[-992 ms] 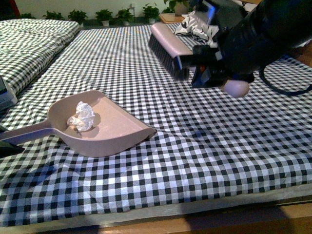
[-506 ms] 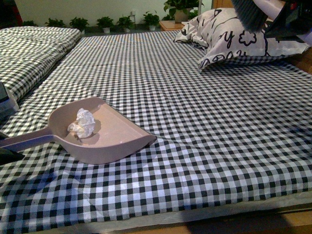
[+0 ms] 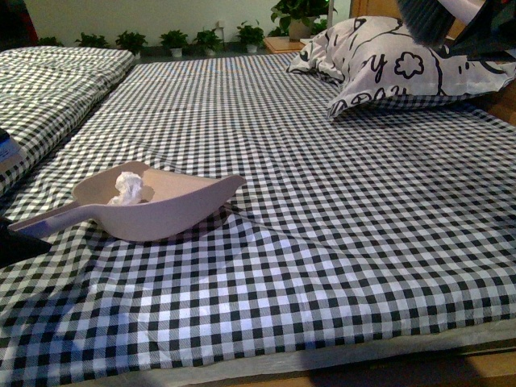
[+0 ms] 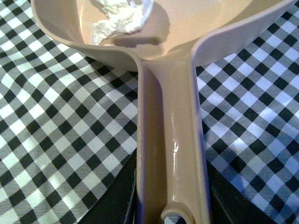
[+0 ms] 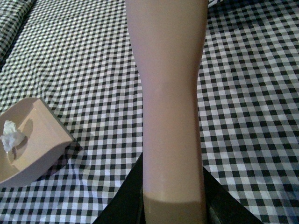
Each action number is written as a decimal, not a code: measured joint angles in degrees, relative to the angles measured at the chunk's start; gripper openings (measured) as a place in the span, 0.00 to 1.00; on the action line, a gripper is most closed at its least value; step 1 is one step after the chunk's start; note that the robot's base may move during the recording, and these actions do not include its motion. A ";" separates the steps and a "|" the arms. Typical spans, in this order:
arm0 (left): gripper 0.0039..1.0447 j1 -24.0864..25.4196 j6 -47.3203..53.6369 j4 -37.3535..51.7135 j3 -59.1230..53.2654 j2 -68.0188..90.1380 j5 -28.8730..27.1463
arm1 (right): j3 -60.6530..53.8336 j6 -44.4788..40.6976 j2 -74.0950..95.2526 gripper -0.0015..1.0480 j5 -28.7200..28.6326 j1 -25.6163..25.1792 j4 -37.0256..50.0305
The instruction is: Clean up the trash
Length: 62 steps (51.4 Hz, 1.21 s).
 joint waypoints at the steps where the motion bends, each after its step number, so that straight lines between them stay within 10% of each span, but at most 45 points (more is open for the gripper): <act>1: 0.26 0.00 -1.18 -0.02 0.00 0.00 0.07 | 0.00 0.02 -0.02 0.18 -0.02 0.00 0.00; 37: 0.26 1.09 5.55 15.39 -1.57 -7.17 -16.35 | -2.67 1.90 -5.20 0.18 -0.81 0.22 -0.81; 62: 0.26 1.86 -17.59 7.63 0.17 -25.53 -23.74 | -2.80 1.90 -16.41 0.18 -3.89 -4.35 -7.72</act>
